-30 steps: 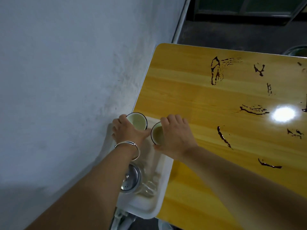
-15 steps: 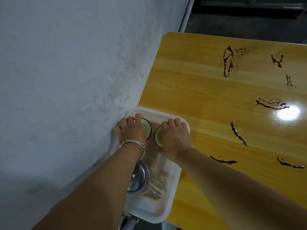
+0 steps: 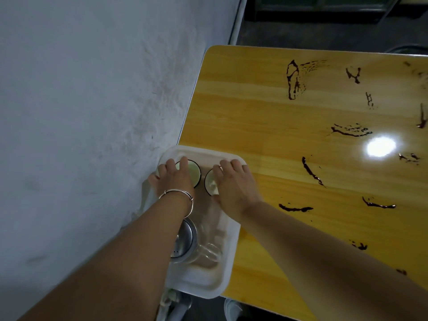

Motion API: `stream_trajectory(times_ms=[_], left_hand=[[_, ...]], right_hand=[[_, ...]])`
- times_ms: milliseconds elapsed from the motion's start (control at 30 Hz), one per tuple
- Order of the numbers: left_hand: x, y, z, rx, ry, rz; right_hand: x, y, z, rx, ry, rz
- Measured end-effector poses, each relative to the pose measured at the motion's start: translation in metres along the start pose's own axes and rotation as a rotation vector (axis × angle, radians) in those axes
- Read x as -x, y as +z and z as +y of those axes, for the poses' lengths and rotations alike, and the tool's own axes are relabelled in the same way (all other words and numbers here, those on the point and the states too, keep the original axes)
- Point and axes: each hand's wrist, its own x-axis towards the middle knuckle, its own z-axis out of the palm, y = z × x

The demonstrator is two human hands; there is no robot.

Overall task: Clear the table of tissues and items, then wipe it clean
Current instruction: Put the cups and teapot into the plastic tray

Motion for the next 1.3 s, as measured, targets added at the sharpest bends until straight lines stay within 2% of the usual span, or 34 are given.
stream_trajectory(times_ms=[200,333,467,767,1000,1133,1300], left_hand=[[0.03,-0.026,0.021,0.114,0.036,0.056],[0.09,-0.053,0.054,0.121,0.16,0.119],[0.117,-0.061,0.075,0.169,0.223,0.092],[0.23,-0.101,0.153,0.367,0.392,0.046],[0.324,-0.105,0.236,0.54,0.346,0.106],[0.383,-0.097,0.296,0.72,0.299,0.128],[0.409,-0.086,0.338,0.884,0.281,0.139]], right_hand=[[0.041,-0.026,0.008,-0.206,0.118,0.115],[0.104,-0.059,0.024,-0.391,0.266,0.226],[0.135,-0.076,0.036,-0.51,0.355,0.261],[0.252,-0.126,0.085,-0.527,0.424,0.374],[0.35,-0.146,0.14,-0.595,0.414,0.403],[0.414,-0.153,0.187,-0.552,0.381,0.365],[0.438,-0.149,0.231,-0.516,0.386,0.301]])
